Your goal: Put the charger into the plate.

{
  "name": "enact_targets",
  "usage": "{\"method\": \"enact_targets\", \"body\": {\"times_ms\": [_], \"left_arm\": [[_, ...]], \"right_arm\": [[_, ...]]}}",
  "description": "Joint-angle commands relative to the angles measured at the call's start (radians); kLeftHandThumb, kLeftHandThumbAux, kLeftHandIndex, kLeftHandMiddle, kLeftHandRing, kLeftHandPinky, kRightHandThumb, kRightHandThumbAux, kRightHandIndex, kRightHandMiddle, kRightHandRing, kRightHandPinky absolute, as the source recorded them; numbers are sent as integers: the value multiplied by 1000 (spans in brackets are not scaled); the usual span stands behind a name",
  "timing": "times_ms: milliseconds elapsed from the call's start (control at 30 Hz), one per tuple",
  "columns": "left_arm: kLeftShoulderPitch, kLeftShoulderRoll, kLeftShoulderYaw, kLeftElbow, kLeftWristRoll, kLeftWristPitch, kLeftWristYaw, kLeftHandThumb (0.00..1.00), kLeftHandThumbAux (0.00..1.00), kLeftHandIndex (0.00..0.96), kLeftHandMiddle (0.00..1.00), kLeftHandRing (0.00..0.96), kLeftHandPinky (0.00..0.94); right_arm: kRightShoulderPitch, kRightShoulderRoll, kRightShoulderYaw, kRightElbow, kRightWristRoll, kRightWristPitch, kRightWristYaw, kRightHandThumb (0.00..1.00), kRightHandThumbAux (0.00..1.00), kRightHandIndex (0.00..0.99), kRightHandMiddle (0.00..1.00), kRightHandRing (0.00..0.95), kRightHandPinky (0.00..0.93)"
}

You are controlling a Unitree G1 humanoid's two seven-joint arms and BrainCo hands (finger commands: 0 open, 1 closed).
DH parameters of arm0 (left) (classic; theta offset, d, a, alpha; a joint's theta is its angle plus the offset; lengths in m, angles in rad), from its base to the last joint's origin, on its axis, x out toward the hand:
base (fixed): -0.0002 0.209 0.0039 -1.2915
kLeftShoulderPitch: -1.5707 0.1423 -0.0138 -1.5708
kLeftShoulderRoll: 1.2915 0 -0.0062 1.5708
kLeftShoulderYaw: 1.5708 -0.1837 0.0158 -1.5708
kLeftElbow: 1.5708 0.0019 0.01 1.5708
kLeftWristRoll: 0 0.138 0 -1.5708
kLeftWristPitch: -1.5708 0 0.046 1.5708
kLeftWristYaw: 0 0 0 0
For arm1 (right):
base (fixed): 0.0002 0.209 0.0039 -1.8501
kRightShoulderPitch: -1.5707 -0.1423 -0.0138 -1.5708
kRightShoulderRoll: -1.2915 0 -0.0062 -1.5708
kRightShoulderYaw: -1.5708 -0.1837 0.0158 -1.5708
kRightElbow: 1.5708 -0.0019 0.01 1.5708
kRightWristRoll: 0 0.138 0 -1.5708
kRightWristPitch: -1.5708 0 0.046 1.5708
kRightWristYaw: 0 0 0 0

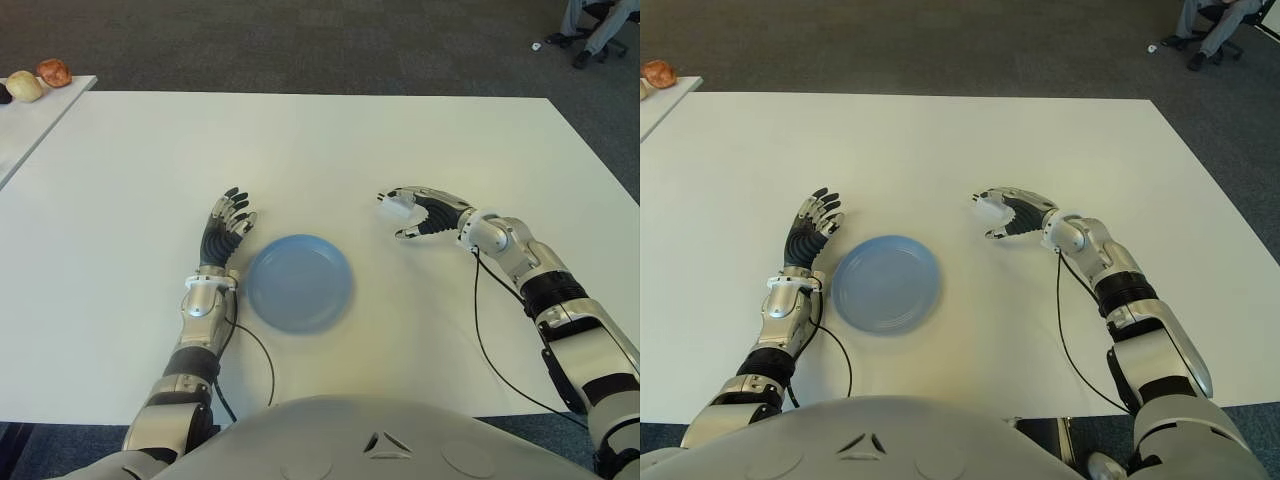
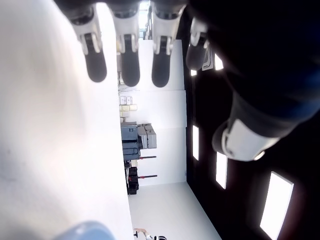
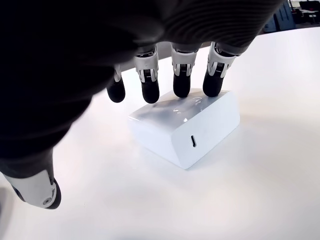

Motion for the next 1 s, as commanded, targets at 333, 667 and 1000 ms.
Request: {"method": "enact_targets", "body": {"times_ms": [333,667,1000], "left_arm": [[107,-6,8,118,0,91,-10,0,625,147,192,183,198],[105,-6,8,118,5,94,-2,0,625,148,197,190,206],[98,-3,6,125,0,101,-19,0,622,150,191,184,195]], "right_arm": [[192,-68,-60,-237,17,85,92,0,584,0,0,104,339],[280,-100,-104,-377,39,106,144,0,601,0,0,130,375],[338,-101,-142,-455,84,73,160,0,590,0,0,125,341]]}}
